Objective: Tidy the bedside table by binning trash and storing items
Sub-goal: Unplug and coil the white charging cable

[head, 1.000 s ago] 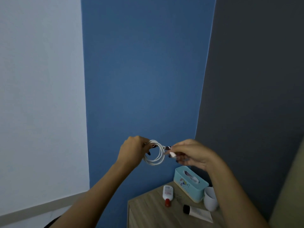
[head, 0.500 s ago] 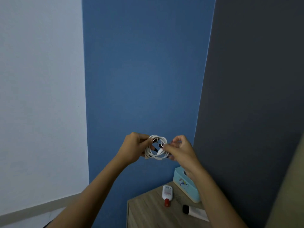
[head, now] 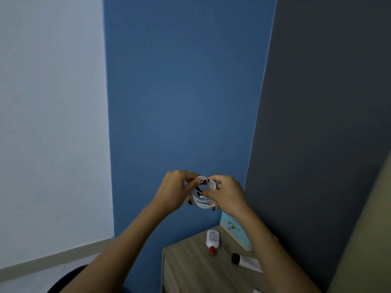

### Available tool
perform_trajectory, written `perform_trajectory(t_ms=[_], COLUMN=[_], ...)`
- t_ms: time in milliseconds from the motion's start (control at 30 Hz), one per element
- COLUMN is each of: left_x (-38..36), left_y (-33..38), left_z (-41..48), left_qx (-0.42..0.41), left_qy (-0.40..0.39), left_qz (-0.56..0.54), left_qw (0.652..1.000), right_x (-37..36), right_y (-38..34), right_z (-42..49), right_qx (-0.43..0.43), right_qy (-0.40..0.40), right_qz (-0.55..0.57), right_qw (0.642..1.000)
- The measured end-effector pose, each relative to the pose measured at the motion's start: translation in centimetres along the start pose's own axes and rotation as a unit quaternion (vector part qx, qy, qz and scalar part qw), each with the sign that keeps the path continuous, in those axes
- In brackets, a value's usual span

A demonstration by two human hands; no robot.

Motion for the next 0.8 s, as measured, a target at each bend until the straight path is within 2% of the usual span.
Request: perform_trajectory(t_ms=[133, 200, 333, 433, 500, 533, 633, 733, 800], left_x=[-1.0, -1.2, -1.4, -1.7, -2.2, -2.5, -2.9, -2.8, -2.8], left_y=[0.7, 0.8, 0.4, 0.3, 0.1, 0.2, 0.2, 0.2, 0.0], left_z=[-0.6, -0.7, -0.8, -0.6, -0.4, -0.3, -0.1, 0.0, -0.2], left_qx=[-0.019, -0.011, 0.030, 0.038, 0.047, 0.047, 0.040, 0.057, 0.083], left_qy=[0.010, 0.015, 0.026, 0.037, 0.032, 0.023, 0.018, 0.036, 0.041], left_qz=[0.017, 0.008, -0.081, -0.099, -0.107, -0.103, -0.058, -0.076, -0.096], left_qw=[1.000, 1.000, 0.996, 0.994, 0.993, 0.993, 0.997, 0.995, 0.991], right_x=[0.3, 0.2, 0.8, 1.8, 2.7, 3.2, 4.2, 4.8, 5.1], right_y=[0.3, 0.3, 1.5, 2.7, 3.4, 3.8, 3.8, 2.9, 2.8], right_z=[0.0, -0.2, -0.9, -1.4, -1.7, -1.7, -1.3, -0.8, -0.5], right_qx=[0.021, 0.036, -0.053, -0.108, -0.125, -0.126, -0.100, -0.042, -0.011], right_qy=[0.053, 0.051, -0.051, -0.170, -0.222, -0.224, -0.180, -0.098, -0.047], right_qz=[-0.073, -0.079, 0.073, 0.232, 0.290, 0.277, 0.159, 0.040, 0.008], right_qw=[0.996, 0.995, 0.995, 0.952, 0.923, 0.926, 0.966, 0.994, 0.999])
Point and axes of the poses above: each hand's wrist, its own z-axis towards the middle knuckle, its own x-axis out of the back of the hand, y = z × x, the point moved 6 cm from there along z, towards the middle knuckle, and after that the axes turned 11 degrees about -x, right-handed, at the moved point
